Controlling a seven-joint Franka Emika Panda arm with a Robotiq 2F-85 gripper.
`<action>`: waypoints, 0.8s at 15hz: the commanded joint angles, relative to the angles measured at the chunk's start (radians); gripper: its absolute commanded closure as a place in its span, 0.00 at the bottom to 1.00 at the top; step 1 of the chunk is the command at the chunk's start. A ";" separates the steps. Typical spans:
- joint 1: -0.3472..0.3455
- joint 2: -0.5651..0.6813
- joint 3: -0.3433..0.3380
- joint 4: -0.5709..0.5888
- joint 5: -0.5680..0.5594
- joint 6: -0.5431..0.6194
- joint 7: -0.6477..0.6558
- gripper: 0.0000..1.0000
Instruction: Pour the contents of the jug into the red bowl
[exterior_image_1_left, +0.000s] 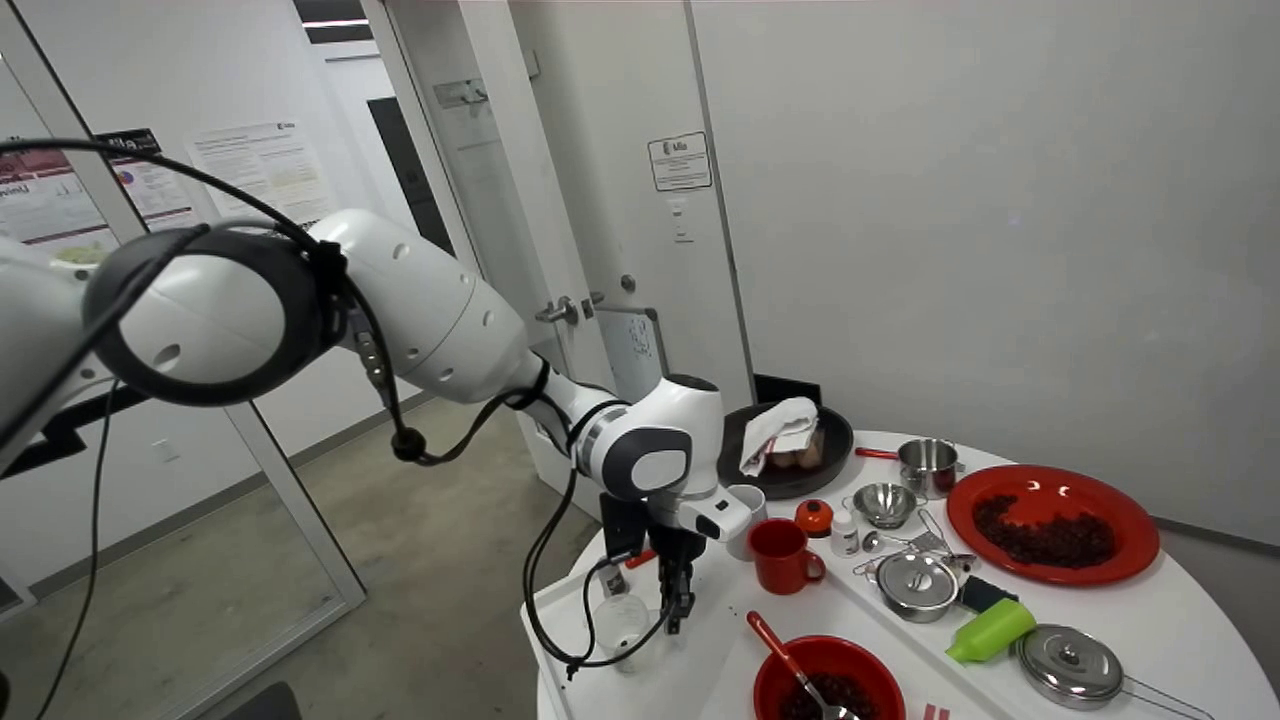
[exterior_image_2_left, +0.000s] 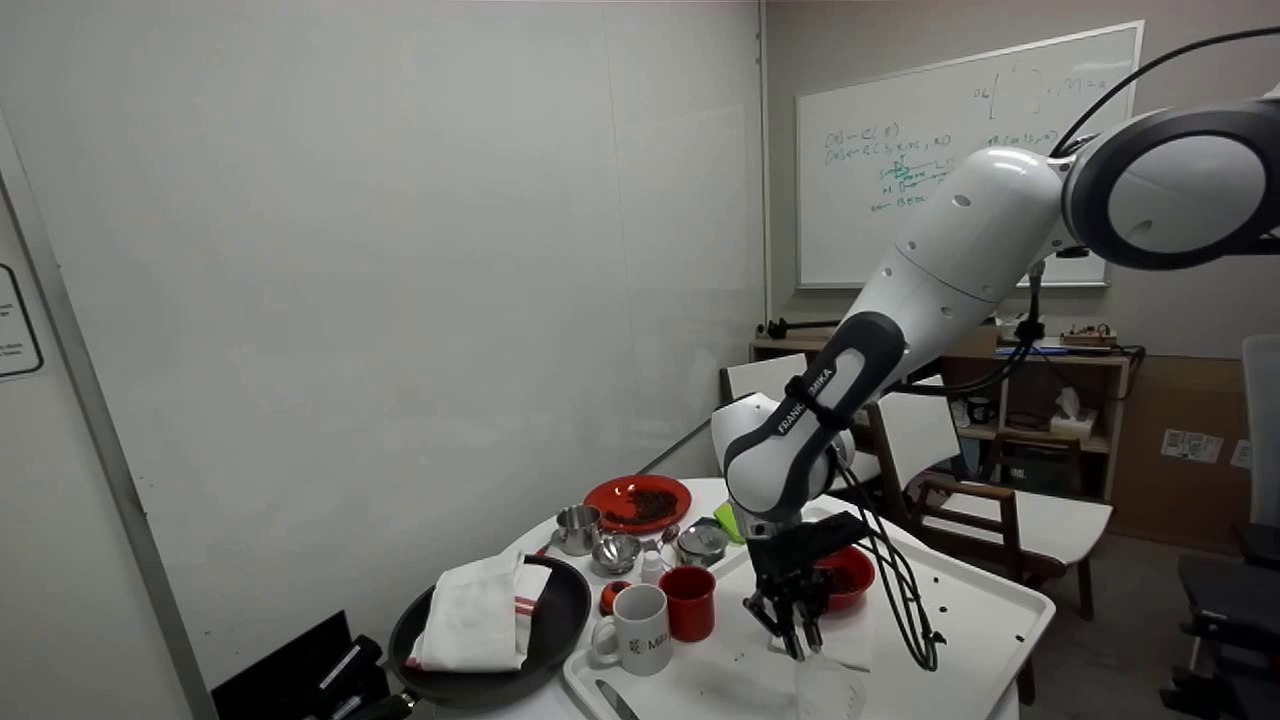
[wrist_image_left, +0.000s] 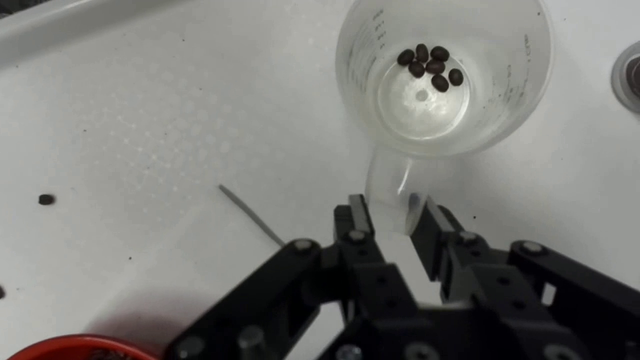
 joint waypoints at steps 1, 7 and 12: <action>-0.031 -0.013 0.029 0.004 0.043 -0.008 -0.020 0.88; -0.042 -0.068 0.032 -0.026 0.050 -0.033 -0.033 0.88; -0.018 -0.191 -0.014 -0.090 -0.017 -0.081 -0.043 0.89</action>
